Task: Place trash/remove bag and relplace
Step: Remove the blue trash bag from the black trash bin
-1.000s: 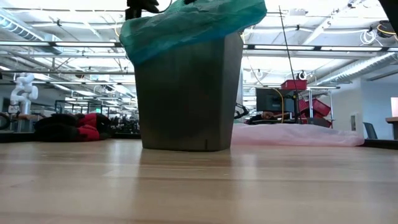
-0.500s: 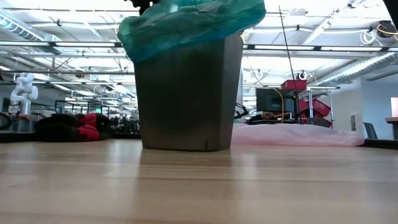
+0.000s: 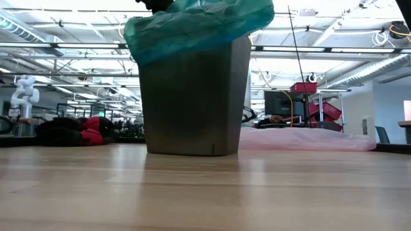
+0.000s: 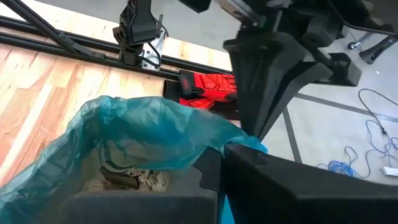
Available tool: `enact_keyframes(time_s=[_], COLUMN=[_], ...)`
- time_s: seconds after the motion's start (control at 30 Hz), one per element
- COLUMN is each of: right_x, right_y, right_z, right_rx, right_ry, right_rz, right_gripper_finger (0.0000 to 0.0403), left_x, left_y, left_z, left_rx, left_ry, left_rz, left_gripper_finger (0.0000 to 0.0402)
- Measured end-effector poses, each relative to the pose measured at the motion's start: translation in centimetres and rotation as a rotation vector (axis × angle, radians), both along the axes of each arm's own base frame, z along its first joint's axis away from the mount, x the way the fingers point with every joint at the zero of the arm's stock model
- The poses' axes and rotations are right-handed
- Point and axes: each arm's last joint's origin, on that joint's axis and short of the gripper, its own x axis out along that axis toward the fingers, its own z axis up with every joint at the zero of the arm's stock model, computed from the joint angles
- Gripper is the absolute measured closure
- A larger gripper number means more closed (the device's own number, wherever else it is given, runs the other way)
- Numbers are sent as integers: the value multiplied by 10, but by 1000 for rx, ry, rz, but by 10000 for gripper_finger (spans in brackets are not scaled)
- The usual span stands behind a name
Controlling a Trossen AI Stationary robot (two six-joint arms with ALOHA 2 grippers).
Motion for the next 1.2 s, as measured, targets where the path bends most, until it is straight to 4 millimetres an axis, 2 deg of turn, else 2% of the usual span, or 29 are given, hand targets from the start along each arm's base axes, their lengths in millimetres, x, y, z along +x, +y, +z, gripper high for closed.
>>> enact_keyframes(time_s=[0.2, 0.43, 0.53, 0.67, 0.8, 1.0, 1.2], right_x=[-1, -4, -4, -4, -3, -3, -3], right_y=[-2, -9, -9, -8, -6, -6, -2], right_z=[-1, -4, -3, -3, -3, -3, -3], right_rx=[29, 21, 17, 3, -3, 11, 16], right_ry=[1, 33, 29, 30, 31, 26, 25], right_rz=[-24, -143, -145, -129, -121, -127, -121], right_gripper_finger=[403, 389, 373, 360, 358, 358, 357], left_x=[-5, -24, -29, -33, -25, -3, 17], left_y=[-2, -14, -18, -21, -15, 7, 31], left_z=[5, 35, 41, 30, 12, -4, -29], left_rx=[51, 155, 123, 87, 38, 35, -73], left_ry=[5, -62, -77, 35, 173, 189, 200], left_rz=[45, 110, 130, 99, 119, 135, 91], left_gripper_finger=[400, 401, 401, 391, 349, 270, 240])
